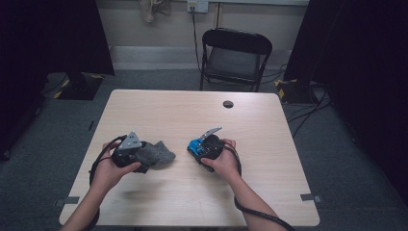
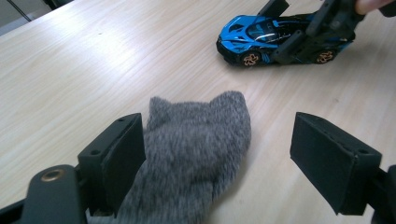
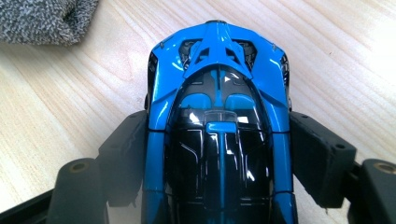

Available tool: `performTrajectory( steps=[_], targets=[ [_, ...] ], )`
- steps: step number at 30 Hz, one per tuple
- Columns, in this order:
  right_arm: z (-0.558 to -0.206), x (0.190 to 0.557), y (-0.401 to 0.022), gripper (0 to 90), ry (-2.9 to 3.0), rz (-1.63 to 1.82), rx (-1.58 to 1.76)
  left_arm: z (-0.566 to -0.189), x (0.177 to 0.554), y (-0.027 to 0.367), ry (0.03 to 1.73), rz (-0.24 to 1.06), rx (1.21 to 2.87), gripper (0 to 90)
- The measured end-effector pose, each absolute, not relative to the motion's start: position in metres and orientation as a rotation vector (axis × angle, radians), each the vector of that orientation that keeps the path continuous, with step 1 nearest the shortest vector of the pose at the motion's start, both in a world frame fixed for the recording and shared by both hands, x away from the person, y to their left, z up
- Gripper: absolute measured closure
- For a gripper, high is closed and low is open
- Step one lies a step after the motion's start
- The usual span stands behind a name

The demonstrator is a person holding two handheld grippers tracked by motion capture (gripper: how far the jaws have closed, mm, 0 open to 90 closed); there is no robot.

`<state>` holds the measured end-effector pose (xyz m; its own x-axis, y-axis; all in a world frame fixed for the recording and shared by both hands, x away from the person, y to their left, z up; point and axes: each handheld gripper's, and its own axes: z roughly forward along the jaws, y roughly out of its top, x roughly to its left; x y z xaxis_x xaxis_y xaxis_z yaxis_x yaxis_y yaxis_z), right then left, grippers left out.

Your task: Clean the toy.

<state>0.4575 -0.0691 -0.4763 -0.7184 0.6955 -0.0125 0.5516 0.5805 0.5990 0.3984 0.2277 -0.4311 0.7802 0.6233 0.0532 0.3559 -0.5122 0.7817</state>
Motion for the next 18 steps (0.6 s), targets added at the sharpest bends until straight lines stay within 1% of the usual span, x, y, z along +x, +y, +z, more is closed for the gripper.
performTrajectory(
  steps=[9,12,18],
  targets=[
    [-0.48,0.457,-0.069,26.5,2.576,0.866,0.992,-0.454,0.421,0.22,0.733,0.411,2.213,16.8],
    [-0.483,0.457,-0.07,26.2,2.578,0.873,0.987,-0.46,0.423,0.223,0.72,0.431,2.238,16.6],
    [-0.484,0.457,-0.073,26.1,2.579,0.899,0.986,-0.473,0.423,0.228,0.714,0.427,2.281,15.6]
  ],
)
